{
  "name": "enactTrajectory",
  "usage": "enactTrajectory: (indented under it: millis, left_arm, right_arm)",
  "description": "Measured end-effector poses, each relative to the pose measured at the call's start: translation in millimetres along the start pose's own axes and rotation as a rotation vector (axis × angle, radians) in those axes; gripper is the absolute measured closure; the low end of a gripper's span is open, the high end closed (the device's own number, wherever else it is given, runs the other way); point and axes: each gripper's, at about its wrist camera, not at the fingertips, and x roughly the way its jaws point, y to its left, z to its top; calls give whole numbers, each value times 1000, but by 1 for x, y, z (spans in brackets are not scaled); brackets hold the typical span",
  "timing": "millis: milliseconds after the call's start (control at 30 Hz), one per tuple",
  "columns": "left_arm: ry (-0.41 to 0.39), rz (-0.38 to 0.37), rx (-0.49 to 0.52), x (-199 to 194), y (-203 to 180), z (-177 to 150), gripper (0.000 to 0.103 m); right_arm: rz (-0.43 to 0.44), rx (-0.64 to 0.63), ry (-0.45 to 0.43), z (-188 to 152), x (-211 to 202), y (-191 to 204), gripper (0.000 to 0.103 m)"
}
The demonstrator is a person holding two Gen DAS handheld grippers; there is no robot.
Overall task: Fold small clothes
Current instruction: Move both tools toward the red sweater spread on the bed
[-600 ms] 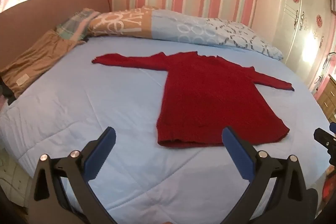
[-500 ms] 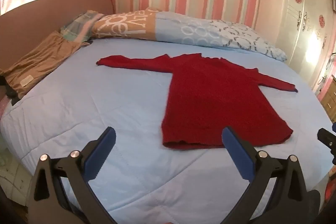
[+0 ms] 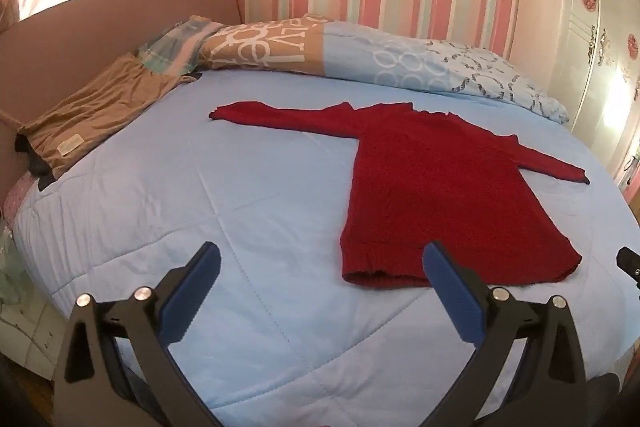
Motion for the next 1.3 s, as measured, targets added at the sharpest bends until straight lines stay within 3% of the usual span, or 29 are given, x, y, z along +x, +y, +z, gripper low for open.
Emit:
enactTrajectory:
  millis: [233, 800, 1033, 1300]
  left_arm:
    - [-6, 5, 11, 11, -3, -8, 1]
    - [-50, 1, 7, 10, -24, 25, 2]
    - [-65, -2, 21, 39, -44, 45, 1]
    - [-53, 11, 26, 89, -62, 62, 1]
  right_arm:
    - [-3, -6, -4, 8, 7, -4, 3]
    - [-18, -6, -58, 39, 9, -29, 3]
    - [-28, -5, -94, 67, 28, -50, 3]
    - [-99, 5, -87, 102, 84, -99, 3]
